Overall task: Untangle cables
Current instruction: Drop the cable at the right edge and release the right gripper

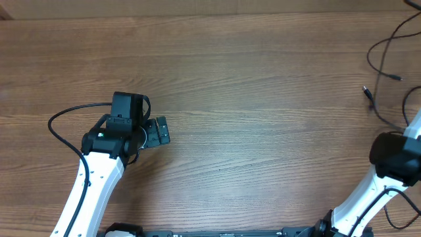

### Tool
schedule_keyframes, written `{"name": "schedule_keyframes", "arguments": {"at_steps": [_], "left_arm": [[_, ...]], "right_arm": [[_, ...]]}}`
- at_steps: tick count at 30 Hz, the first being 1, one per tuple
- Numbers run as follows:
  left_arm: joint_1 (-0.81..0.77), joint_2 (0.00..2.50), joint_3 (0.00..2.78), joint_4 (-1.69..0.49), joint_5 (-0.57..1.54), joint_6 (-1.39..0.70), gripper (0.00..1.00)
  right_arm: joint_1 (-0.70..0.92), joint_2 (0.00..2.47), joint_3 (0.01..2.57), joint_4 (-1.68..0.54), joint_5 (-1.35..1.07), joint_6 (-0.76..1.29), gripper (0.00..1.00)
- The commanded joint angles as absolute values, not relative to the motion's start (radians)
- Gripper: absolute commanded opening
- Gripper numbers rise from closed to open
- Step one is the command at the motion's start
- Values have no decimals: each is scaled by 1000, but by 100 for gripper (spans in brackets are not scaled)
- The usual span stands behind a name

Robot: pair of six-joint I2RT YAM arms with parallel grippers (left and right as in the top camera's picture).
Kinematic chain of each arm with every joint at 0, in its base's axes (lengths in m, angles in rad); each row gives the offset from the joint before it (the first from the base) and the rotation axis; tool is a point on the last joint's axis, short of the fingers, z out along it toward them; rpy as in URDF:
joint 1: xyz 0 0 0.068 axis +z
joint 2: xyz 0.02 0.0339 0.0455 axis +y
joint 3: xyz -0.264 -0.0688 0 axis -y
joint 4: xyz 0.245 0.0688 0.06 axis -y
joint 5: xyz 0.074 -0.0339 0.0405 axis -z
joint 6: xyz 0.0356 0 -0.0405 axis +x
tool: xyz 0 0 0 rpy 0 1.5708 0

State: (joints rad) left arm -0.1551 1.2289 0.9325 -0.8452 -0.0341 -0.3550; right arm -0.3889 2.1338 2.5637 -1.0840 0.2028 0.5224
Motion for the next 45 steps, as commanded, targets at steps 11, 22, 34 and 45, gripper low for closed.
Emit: {"name": "schedule_keyframes", "arguments": {"at_steps": [11,22,34,45], "left_arm": [[-151,1230,951,-844,-29,-329,100],[-151,1230,951,-841,-29,-329,100],[-151,1230,951,-841,-29,-329,100],[-151,1230,951,-841,-29,-329,100]], "right_arm": [[-488,2174,2358,-923,217,514,4],[-566,2175,2117,-851,216,514,68],[-566,2173,2103,-1022,65,410,100],[-533,2149,2110,-1294,-244,306,100]]}}
